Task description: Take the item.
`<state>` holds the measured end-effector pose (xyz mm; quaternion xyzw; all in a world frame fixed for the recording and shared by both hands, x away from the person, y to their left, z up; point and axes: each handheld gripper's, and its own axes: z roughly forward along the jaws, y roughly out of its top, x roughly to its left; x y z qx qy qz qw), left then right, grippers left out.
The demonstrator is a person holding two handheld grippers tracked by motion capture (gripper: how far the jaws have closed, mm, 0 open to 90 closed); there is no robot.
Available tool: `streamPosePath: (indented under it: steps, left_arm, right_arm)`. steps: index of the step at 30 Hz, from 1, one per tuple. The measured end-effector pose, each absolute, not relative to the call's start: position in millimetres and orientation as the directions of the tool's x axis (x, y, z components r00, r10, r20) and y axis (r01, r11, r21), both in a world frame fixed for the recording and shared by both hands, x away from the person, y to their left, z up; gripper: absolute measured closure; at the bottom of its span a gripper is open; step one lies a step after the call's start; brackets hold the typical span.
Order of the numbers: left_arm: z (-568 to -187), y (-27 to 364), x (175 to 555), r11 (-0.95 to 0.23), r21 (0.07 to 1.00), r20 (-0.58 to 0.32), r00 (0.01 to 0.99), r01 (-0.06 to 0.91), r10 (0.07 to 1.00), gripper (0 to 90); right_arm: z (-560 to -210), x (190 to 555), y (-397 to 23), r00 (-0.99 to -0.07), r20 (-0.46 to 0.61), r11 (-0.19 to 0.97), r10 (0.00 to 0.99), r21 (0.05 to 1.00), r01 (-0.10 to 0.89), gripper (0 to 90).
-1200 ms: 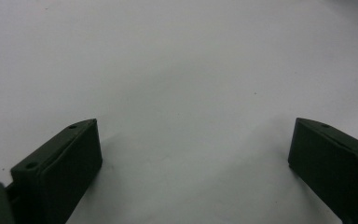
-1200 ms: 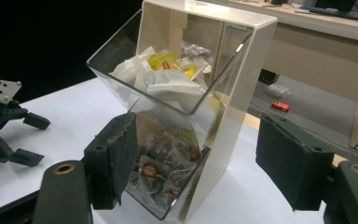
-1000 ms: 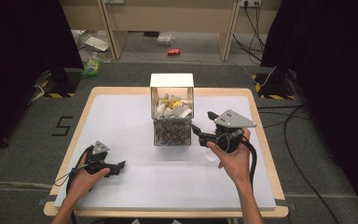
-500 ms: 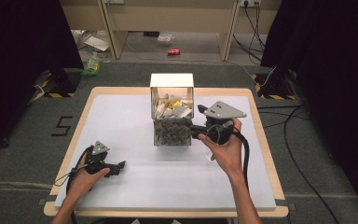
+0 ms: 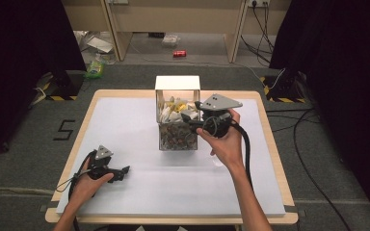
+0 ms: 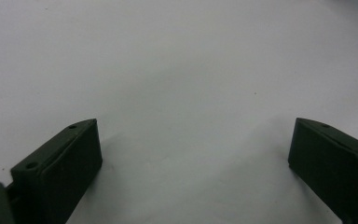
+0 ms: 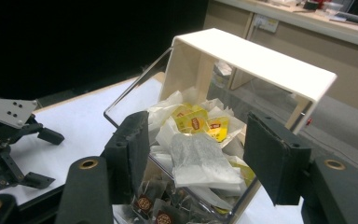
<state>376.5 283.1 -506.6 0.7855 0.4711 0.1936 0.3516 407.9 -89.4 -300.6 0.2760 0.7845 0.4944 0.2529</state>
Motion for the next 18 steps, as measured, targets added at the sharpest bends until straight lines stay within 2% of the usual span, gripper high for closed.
streamPosePath:
  steps: [18]
  left_arm:
    - [-507,283,376,-0.308,0.735,-0.028,0.481,0.604,0.876,1.8]
  right_arm:
    - [-310,435,-70,-0.73,-0.123,0.415,0.672,0.879,0.234,44.8]
